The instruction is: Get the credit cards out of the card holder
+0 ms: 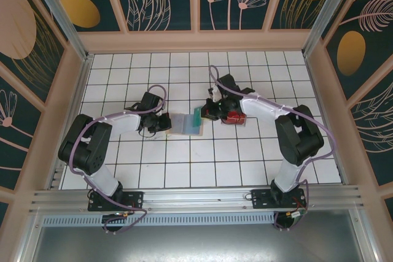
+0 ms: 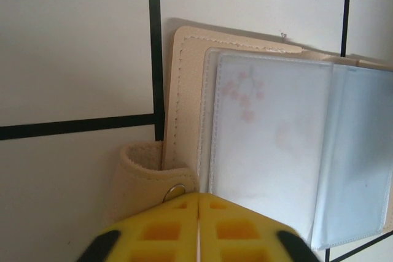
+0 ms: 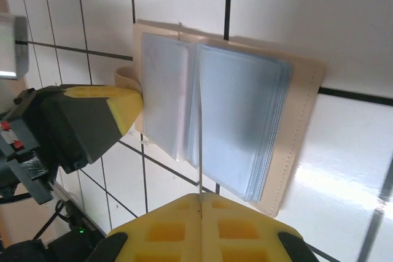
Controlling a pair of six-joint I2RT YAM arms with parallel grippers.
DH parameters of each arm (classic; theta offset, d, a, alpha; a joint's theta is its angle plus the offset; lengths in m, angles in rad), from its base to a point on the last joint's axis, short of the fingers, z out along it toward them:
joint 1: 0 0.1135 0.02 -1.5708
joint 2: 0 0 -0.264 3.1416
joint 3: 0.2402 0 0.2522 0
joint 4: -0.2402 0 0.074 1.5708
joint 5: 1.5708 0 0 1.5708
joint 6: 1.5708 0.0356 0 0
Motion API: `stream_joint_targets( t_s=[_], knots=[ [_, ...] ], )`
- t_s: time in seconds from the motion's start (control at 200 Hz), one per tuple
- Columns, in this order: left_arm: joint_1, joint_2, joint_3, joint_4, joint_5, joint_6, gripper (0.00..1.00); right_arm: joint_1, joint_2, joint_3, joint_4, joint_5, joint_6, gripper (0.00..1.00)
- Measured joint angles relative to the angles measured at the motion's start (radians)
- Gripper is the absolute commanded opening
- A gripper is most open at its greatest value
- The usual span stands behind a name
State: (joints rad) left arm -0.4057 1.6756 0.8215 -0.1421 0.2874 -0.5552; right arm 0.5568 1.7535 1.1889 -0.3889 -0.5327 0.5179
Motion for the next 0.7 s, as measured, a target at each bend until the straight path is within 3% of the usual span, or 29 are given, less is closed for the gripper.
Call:
stream_joint_targets(
  t_s=[0.08, 0.22, 0.325, 0.701],
  knots=[
    [0.000, -0.023, 0.008, -0.018, -0.005, -0.002, 0.53, 0.000, -0.012, 0.076, -0.091, 0.060, -0.086, 0.00],
    [-0.001, -0.075, 0.036, -0.024, -0.014, -0.010, 0.81, 0.000, -0.048, 0.193, -0.221, 0.206, -0.248, 0.00],
    [-0.001, -0.114, 0.058, -0.019, -0.019, -0.016, 0.96, 0.000, -0.093, 0.220, -0.278, 0.322, -0.388, 0.00],
    [-0.001, -0.161, 0.068, 0.011, -0.039, -0.017, 0.99, 0.007, -0.211, 0.123, -0.347, 0.745, -0.942, 0.00]
  ],
)
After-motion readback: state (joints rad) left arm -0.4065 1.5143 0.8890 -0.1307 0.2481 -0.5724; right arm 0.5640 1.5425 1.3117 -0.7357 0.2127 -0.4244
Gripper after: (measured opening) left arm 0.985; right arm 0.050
